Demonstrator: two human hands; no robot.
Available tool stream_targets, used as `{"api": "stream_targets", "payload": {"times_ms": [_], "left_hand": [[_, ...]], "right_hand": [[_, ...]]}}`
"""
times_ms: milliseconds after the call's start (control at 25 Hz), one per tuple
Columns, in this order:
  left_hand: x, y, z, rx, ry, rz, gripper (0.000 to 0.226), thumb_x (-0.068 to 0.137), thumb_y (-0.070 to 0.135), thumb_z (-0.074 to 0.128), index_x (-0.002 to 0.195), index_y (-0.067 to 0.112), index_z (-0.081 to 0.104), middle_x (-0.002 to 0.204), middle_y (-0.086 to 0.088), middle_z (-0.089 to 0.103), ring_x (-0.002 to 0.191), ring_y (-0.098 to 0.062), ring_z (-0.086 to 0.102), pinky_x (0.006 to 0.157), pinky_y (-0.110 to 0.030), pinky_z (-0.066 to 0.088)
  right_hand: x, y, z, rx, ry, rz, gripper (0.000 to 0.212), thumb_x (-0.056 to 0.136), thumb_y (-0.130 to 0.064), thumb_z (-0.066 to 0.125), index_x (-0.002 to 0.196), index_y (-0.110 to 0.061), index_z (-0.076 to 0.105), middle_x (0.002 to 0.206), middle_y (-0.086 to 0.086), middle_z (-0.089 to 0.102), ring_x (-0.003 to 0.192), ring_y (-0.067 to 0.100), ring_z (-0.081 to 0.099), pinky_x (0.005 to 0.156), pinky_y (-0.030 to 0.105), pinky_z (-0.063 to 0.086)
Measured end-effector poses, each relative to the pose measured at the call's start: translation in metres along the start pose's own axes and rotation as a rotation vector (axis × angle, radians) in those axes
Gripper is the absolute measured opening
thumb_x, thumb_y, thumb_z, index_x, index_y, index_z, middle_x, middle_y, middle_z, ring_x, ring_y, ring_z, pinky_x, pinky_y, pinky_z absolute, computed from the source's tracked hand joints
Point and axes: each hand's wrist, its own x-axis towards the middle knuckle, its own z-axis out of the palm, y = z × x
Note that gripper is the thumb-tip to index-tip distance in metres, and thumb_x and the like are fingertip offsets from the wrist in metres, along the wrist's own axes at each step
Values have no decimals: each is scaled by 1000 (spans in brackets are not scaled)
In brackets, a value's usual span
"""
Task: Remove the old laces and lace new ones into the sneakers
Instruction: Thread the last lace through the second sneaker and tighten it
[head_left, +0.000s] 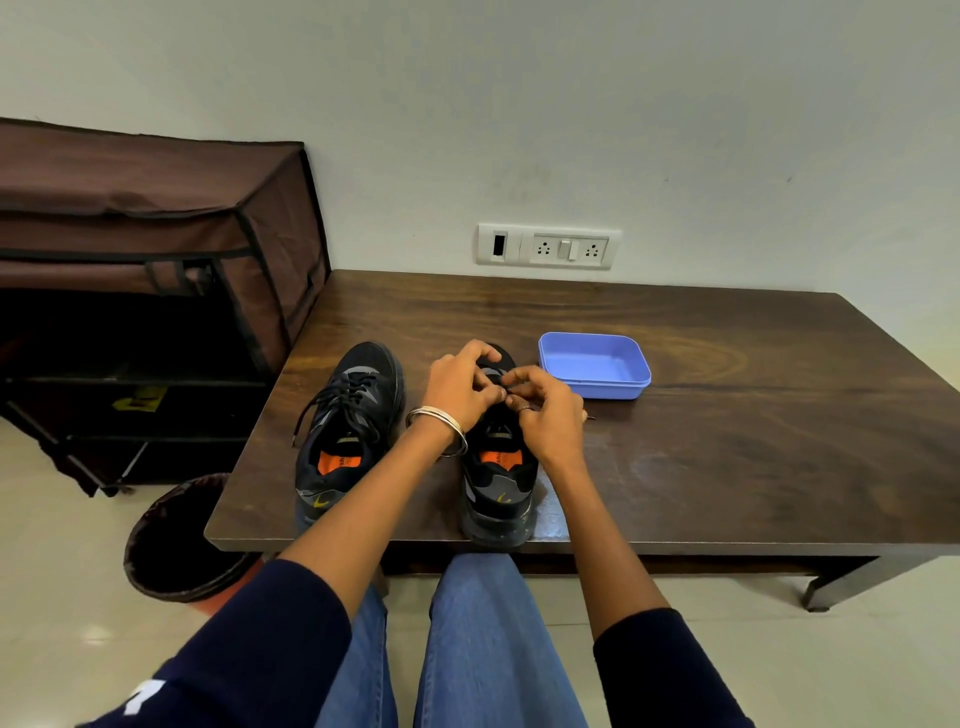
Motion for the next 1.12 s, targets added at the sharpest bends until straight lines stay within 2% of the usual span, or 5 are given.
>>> {"api": "stream_targets", "payload": {"times_ms": [160, 560, 760, 960, 1120], "left_hand": [[-1, 4, 0, 43, 10, 51, 24, 78, 10, 71, 101, 13, 62, 75, -5, 70, 76, -19, 64, 78, -30, 48], [-5, 2, 13, 558, -120, 251, 31, 96, 22, 49, 120, 7, 60, 113, -14, 55, 101, -33, 56, 81, -39, 43], [-3, 6, 10, 349, -42, 97, 20, 87, 24, 57, 95, 13, 72, 93, -9, 62, 87, -27, 59, 71, -34, 45], [5, 9, 2, 32, -131, -323, 34, 84, 22, 56, 51, 15, 53, 54, -2, 47, 58, -21, 45, 56, -30, 33], [4, 15, 4, -387, -155, -615, 24, 83, 13, 54, 60, 12, 54, 49, 0, 43, 42, -15, 35, 45, -22, 27]], "right_hand": [[2, -3, 1, -256, -43, -87, 47, 86, 2, 54, 116, -31, 69, 93, -4, 69, 98, 18, 57, 88, 47, 40], [0, -5, 0, -179, -29, 57, 42, 83, 5, 47, 108, -24, 64, 87, -4, 67, 98, 16, 57, 93, 41, 34], [-5, 0, -3, -2, -59, 30, 67, 77, 1, 48, 136, -29, 36, 83, -9, 61, 98, 14, 54, 87, 37, 29], [-6, 3, -2, 55, -31, -13, 21, 86, -15, 67, 103, -25, 58, 92, -8, 60, 96, 12, 54, 86, 33, 44], [-12, -3, -4, 224, -64, 7, 10, 84, -11, 73, 92, -12, 67, 85, -7, 68, 79, -1, 64, 72, 13, 51]]}}
